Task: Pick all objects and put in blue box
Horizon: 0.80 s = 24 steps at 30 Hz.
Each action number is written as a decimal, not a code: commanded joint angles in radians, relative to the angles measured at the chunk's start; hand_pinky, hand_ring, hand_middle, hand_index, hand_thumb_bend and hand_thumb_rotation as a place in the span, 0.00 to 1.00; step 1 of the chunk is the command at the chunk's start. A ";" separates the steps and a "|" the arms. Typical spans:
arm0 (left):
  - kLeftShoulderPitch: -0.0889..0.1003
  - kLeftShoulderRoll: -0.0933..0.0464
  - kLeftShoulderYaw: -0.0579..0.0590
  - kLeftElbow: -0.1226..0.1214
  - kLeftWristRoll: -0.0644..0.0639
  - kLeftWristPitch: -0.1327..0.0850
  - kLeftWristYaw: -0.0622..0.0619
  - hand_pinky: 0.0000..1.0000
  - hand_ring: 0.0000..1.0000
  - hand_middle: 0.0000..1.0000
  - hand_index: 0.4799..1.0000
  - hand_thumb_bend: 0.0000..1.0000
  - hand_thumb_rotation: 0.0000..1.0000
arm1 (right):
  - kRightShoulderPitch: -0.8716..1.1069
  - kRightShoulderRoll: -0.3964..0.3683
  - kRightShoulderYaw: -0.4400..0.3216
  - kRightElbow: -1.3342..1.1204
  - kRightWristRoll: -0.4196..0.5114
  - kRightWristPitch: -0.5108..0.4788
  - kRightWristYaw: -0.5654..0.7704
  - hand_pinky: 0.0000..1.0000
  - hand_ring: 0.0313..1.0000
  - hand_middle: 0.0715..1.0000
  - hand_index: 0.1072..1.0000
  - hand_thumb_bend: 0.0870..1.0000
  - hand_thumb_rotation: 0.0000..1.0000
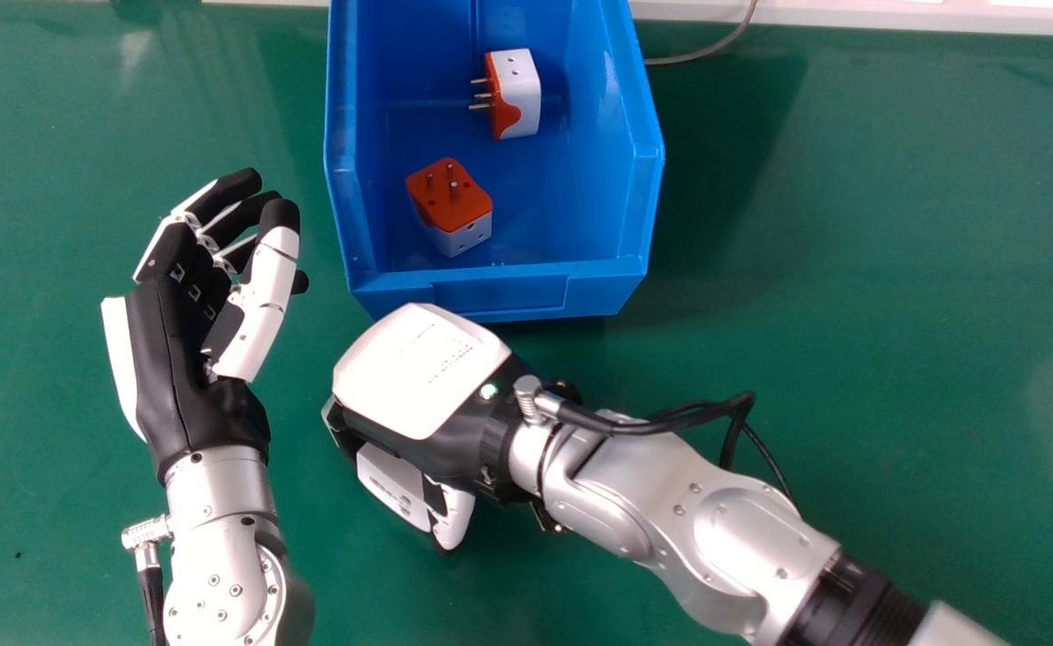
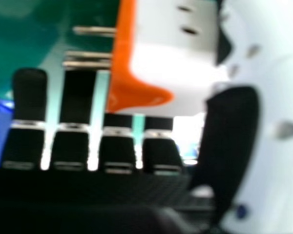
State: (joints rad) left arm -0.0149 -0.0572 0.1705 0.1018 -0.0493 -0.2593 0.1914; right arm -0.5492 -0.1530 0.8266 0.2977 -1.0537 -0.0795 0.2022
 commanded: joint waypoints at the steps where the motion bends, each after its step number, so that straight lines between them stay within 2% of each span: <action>1: -0.013 -0.007 -0.010 -0.018 0.006 -0.009 0.000 0.51 0.63 0.69 0.38 0.57 0.35 | 0.014 -0.012 -0.025 -0.059 0.014 -0.015 -0.031 0.31 0.38 0.45 0.46 0.48 0.02; 4: -0.012 -0.007 -0.010 -0.010 0.007 -0.016 0.000 0.50 0.63 0.69 0.38 0.56 0.35 | 0.056 -0.033 -0.058 -0.101 0.042 -0.036 -0.069 0.30 0.37 0.44 0.45 0.48 0.02; 7: -0.009 -0.013 -0.012 -0.017 0.007 -0.011 0.005 0.50 0.63 0.69 0.38 0.56 0.35 | 0.097 -0.079 -0.087 -0.129 0.054 -0.101 -0.173 0.30 0.37 0.44 0.45 0.48 0.02; 11: -0.008 -0.014 -0.012 -0.024 -0.001 -0.001 0.004 0.51 0.63 0.69 0.39 0.56 0.35 | 0.162 -0.135 -0.144 -0.201 0.091 -0.158 -0.223 0.30 0.37 0.44 0.45 0.48 0.01; 14: -0.007 -0.006 -0.013 -0.022 0.006 -0.011 0.002 0.51 0.63 0.69 0.39 0.56 0.34 | 0.200 -0.165 -0.187 -0.248 0.118 -0.213 -0.276 0.31 0.37 0.45 0.45 0.48 0.01; 18: -0.004 0.002 -0.003 -0.017 -0.010 -0.016 -0.012 0.51 0.63 0.69 0.40 0.56 0.34 | 0.266 -0.207 -0.255 -0.383 0.166 -0.252 -0.267 0.30 0.37 0.45 0.45 0.48 0.01; 22: -0.010 0.012 0.010 -0.011 -0.012 -0.017 -0.013 0.51 0.63 0.69 0.40 0.56 0.34 | 0.320 -0.196 -0.308 -0.463 0.242 -0.276 -0.269 0.30 0.37 0.46 0.45 0.47 0.01; 24: -0.013 0.012 0.014 -0.007 -0.018 -0.013 -0.017 0.51 0.63 0.69 0.40 0.56 0.34 | 0.339 -0.195 -0.335 -0.508 0.283 -0.283 -0.251 0.30 0.37 0.46 0.45 0.47 0.01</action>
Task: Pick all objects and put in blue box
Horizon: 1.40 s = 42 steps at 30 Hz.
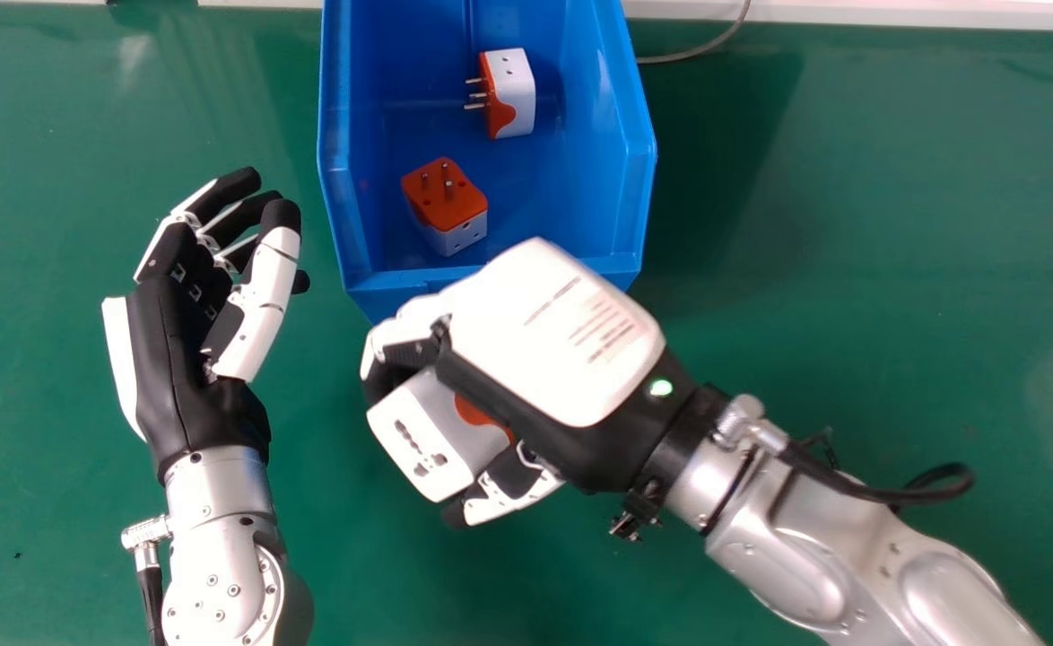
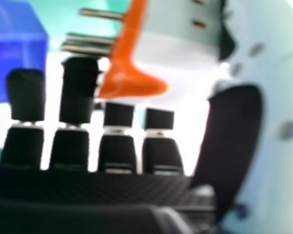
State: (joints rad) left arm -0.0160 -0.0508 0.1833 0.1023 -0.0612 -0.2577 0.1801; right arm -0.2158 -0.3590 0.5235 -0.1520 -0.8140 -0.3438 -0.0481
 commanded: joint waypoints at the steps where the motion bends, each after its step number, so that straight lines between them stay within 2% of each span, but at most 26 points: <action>1: -0.013 0.005 0.002 -0.008 -0.009 -0.010 -0.008 0.51 0.63 0.69 0.39 0.57 0.35 | 0.015 0.011 -0.047 -0.089 0.067 -0.010 0.021 0.30 0.38 0.46 0.45 0.47 0.01; 4: -0.018 0.002 0.006 -0.002 -0.010 -0.009 -0.006 0.51 0.63 0.69 0.39 0.57 0.35 | 0.042 0.013 -0.097 -0.195 0.122 0.042 0.096 0.30 0.38 0.46 0.45 0.47 0.01; 8: -0.022 -0.006 0.006 -0.005 -0.006 -0.003 0.007 0.50 0.63 0.69 0.39 0.57 0.35 | 0.049 0.019 -0.160 -0.254 0.167 0.040 0.109 0.30 0.39 0.47 0.44 0.46 0.00; 10: -0.024 -0.007 0.004 -0.001 -0.005 -0.005 0.008 0.50 0.63 0.69 0.39 0.57 0.34 | 0.054 0.022 -0.182 -0.268 0.179 0.031 0.104 0.31 0.40 0.48 0.44 0.46 0.00; 12: -0.024 -0.007 0.002 0.004 -0.004 -0.010 0.007 0.50 0.63 0.69 0.39 0.57 0.34 | 0.062 0.027 -0.199 -0.279 0.184 0.021 0.097 0.31 0.40 0.48 0.44 0.46 0.00; 15: -0.026 -0.006 -0.002 0.013 0.006 -0.024 0.010 0.50 0.62 0.69 0.39 0.57 0.34 | 0.067 0.032 -0.217 -0.290 0.187 0.005 0.093 0.31 0.41 0.48 0.44 0.46 0.00; 17: -0.026 -0.006 -0.003 0.015 0.006 -0.029 0.010 0.50 0.62 0.69 0.40 0.57 0.34 | 0.067 0.035 -0.230 -0.288 0.186 -0.012 0.084 0.31 0.41 0.48 0.44 0.46 0.00; 25: -0.020 -0.013 -0.010 0.008 0.004 -0.031 0.013 0.49 0.62 0.69 0.39 0.57 0.33 | 0.052 0.049 -0.279 -0.239 0.117 -0.077 -0.014 0.32 0.42 0.48 0.43 0.45 0.00; 27: -0.017 -0.015 -0.013 0.006 0.007 -0.033 0.014 0.49 0.62 0.69 0.39 0.57 0.33 | 0.051 0.048 -0.286 -0.229 0.115 -0.088 -0.026 0.32 0.42 0.48 0.43 0.45 0.00; 29: -0.015 -0.019 -0.015 0.004 0.013 -0.033 0.020 0.49 0.62 0.69 0.39 0.57 0.33 | 0.046 0.051 -0.292 -0.220 0.095 -0.095 -0.045 0.32 0.42 0.48 0.43 0.45 0.00; 32: -0.017 -0.023 -0.014 0.006 0.011 -0.034 0.024 0.49 0.62 0.69 0.39 0.57 0.33 | 0.007 0.067 -0.298 -0.206 0.056 -0.085 -0.067 0.32 0.42 0.48 0.43 0.45 0.00; 35: -0.018 -0.021 -0.012 0.007 0.006 -0.033 0.022 0.49 0.62 0.69 0.39 0.57 0.33 | -0.053 0.085 -0.303 -0.184 0.009 -0.060 -0.080 0.33 0.42 0.48 0.42 0.45 0.00; 40: -0.017 -0.014 -0.014 0.008 0.009 -0.037 0.018 0.49 0.62 0.69 0.39 0.56 0.32 | -0.191 0.107 -0.301 -0.052 -0.010 -0.012 -0.087 0.33 0.42 0.48 0.42 0.45 0.00; 42: -0.014 -0.014 -0.014 0.007 0.002 -0.033 0.011 0.49 0.62 0.69 0.39 0.56 0.32 | -0.250 0.111 -0.297 0.035 -0.013 -0.006 -0.108 0.33 0.42 0.47 0.42 0.45 0.00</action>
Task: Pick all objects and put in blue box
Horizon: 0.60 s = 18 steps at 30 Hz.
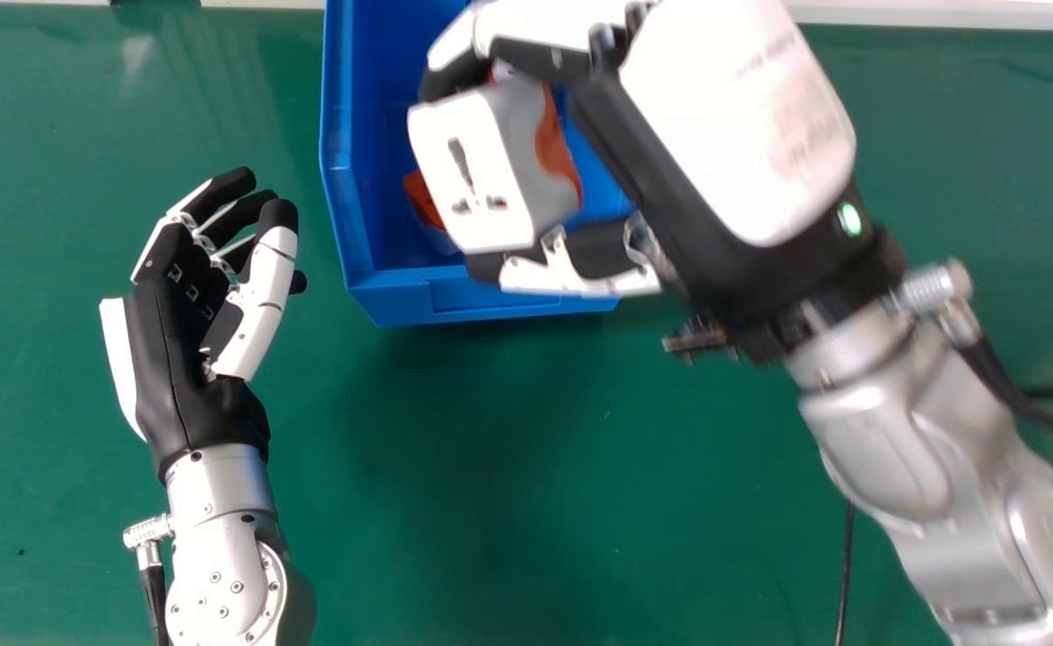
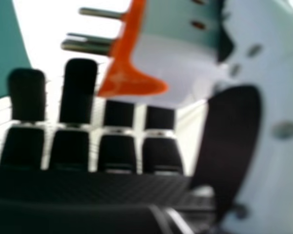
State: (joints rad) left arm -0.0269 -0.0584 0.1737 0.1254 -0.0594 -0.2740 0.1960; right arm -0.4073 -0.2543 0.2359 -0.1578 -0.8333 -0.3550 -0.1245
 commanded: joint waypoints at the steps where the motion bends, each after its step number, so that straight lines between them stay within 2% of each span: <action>1: -0.002 -0.006 -0.004 -0.017 -0.002 -0.015 -0.006 0.49 0.62 0.69 0.39 0.56 0.32 | -0.086 0.006 -0.006 0.085 0.000 0.006 -0.047 0.33 0.42 0.47 0.42 0.45 0.00; 7: 0.002 -0.013 -0.006 -0.019 0.005 -0.018 0.004 0.50 0.62 0.69 0.40 0.56 0.32 | -0.251 -0.003 0.036 0.344 -0.049 -0.032 -0.177 0.34 0.43 0.47 0.41 0.45 0.00; 10: 0.006 -0.013 -0.009 -0.022 0.006 -0.020 0.002 0.50 0.62 0.69 0.40 0.56 0.32 | -0.345 -0.015 0.076 0.495 -0.088 -0.065 -0.258 0.34 0.43 0.47 0.41 0.45 0.00; 15: 0.012 -0.011 -0.010 -0.025 0.007 -0.025 0.002 0.50 0.62 0.69 0.41 0.56 0.32 | -0.464 -0.024 0.149 0.706 -0.147 -0.065 -0.347 0.34 0.43 0.47 0.41 0.45 0.00; 18: 0.018 -0.007 -0.011 -0.020 0.005 -0.034 -0.008 0.50 0.62 0.69 0.41 0.56 0.32 | -0.532 -0.028 0.204 0.838 -0.184 -0.063 -0.394 0.33 0.43 0.47 0.42 0.45 0.00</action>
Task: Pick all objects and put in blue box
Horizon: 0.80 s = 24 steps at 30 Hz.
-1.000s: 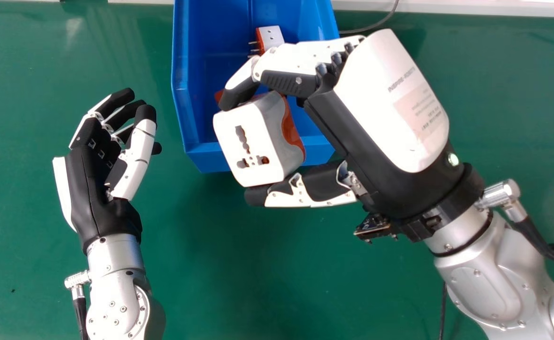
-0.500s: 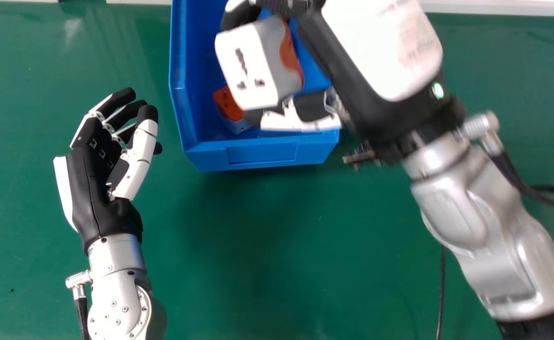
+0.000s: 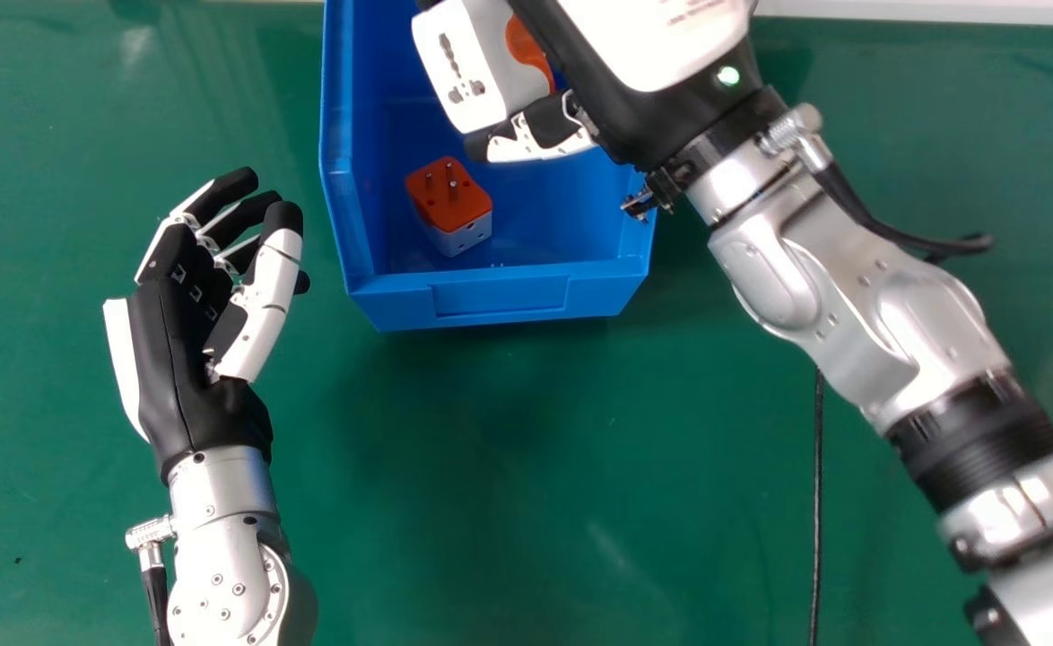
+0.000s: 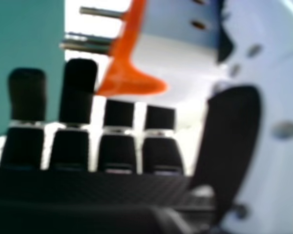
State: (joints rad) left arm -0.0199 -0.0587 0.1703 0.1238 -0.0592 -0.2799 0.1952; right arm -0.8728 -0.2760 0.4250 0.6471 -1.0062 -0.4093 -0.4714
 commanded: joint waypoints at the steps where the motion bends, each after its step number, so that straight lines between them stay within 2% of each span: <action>1: 0.013 -0.006 -0.008 -0.015 0.003 -0.034 -0.012 0.50 0.62 0.69 0.41 0.56 0.32 | -0.091 -0.005 0.035 0.083 -0.023 -0.008 -0.067 0.33 0.43 0.47 0.42 0.45 0.00; 4: 0.016 -0.005 -0.008 -0.006 0.003 -0.049 -0.019 0.50 0.63 0.69 0.41 0.56 0.32 | -0.141 0.001 0.078 0.187 -0.040 -0.009 -0.118 0.34 0.43 0.47 0.42 0.45 0.00; 5: 0.018 -0.006 -0.007 -0.004 0.006 -0.052 -0.017 0.50 0.63 0.69 0.41 0.56 0.32 | -0.155 0.004 0.096 0.221 -0.048 -0.002 -0.129 0.34 0.43 0.47 0.42 0.45 0.00; 7: 0.021 -0.010 -0.006 -0.004 0.009 -0.051 -0.011 0.51 0.63 0.69 0.41 0.56 0.32 | -0.179 0.010 0.122 0.279 -0.056 0.004 -0.151 0.34 0.44 0.47 0.43 0.45 0.00; 12: 0.029 -0.018 -0.014 -0.032 0.021 -0.032 0.003 0.51 0.63 0.70 0.42 0.57 0.33 | -0.222 0.023 0.178 0.382 -0.061 -0.006 -0.189 0.33 0.44 0.47 0.43 0.45 0.00; 16: 0.030 -0.014 -0.019 -0.031 0.026 -0.035 0.005 0.51 0.63 0.70 0.41 0.58 0.34 | -0.251 0.031 0.224 0.436 -0.074 0.017 -0.208 0.33 0.44 0.48 0.44 0.45 0.00; 20: 0.027 -0.014 -0.014 -0.014 0.021 -0.043 0.006 0.51 0.63 0.70 0.41 0.58 0.34 | -0.269 0.036 0.247 0.466 -0.063 0.032 -0.208 0.32 0.43 0.47 0.45 0.45 0.00; 24: 0.027 -0.015 -0.017 -0.022 0.024 -0.036 0.008 0.52 0.63 0.70 0.42 0.58 0.34 | -0.277 0.037 0.259 0.476 -0.058 0.034 -0.218 0.32 0.43 0.47 0.45 0.45 0.00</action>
State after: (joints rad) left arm 0.0052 -0.0592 0.1612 0.1159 -0.0415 -0.3048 0.1989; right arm -1.0948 -0.2376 0.6835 1.1328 -1.0761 -0.3817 -0.6577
